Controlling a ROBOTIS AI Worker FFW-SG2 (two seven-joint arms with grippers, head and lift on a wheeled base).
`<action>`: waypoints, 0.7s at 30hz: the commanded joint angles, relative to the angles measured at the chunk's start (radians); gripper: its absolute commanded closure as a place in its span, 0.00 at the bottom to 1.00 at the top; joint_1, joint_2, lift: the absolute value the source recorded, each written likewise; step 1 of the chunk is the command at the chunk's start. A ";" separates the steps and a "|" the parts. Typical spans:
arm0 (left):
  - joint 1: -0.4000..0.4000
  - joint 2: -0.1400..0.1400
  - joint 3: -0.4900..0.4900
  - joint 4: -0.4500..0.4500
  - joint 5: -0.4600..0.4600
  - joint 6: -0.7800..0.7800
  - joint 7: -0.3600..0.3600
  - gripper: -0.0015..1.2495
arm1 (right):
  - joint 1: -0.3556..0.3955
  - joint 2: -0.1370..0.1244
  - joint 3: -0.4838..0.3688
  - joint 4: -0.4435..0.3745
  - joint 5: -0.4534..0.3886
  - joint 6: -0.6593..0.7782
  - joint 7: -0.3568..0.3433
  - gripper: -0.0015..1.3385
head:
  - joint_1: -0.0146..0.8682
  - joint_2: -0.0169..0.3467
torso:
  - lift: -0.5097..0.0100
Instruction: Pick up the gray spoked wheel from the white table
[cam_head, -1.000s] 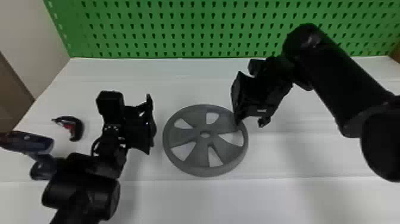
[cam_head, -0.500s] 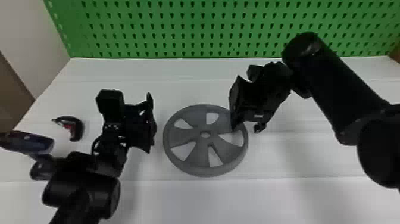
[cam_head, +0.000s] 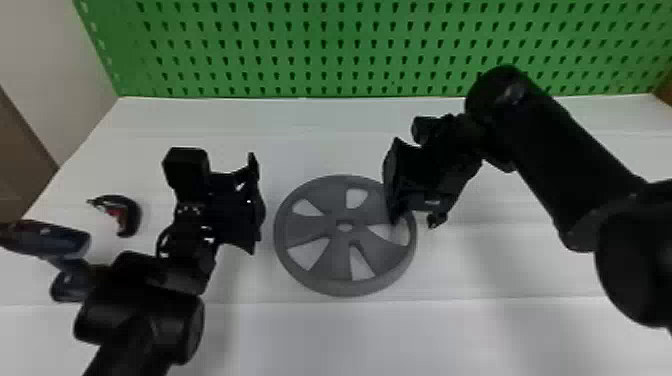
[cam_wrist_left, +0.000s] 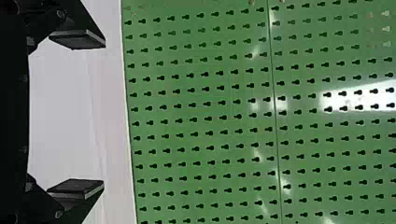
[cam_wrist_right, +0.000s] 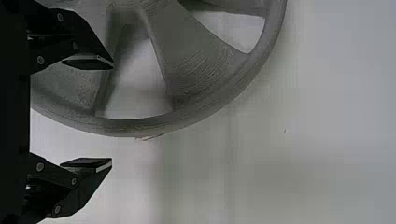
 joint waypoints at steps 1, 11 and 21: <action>0.000 0.000 -0.002 0.000 0.002 -0.005 0.000 0.17 | 0.011 0.000 -0.014 0.000 -0.001 -0.001 0.000 0.39 | 0.89 0.17 | 0.79; -0.005 0.000 -0.008 0.000 0.002 -0.020 0.002 0.17 | 0.023 0.001 -0.020 -0.001 0.000 -0.004 0.000 0.39 | 0.89 0.17 | 0.79; 0.006 0.000 0.000 0.017 0.002 -0.072 0.002 0.17 | 0.038 0.006 -0.009 -0.006 0.000 -0.016 0.000 0.40 | 0.89 0.17 | 0.79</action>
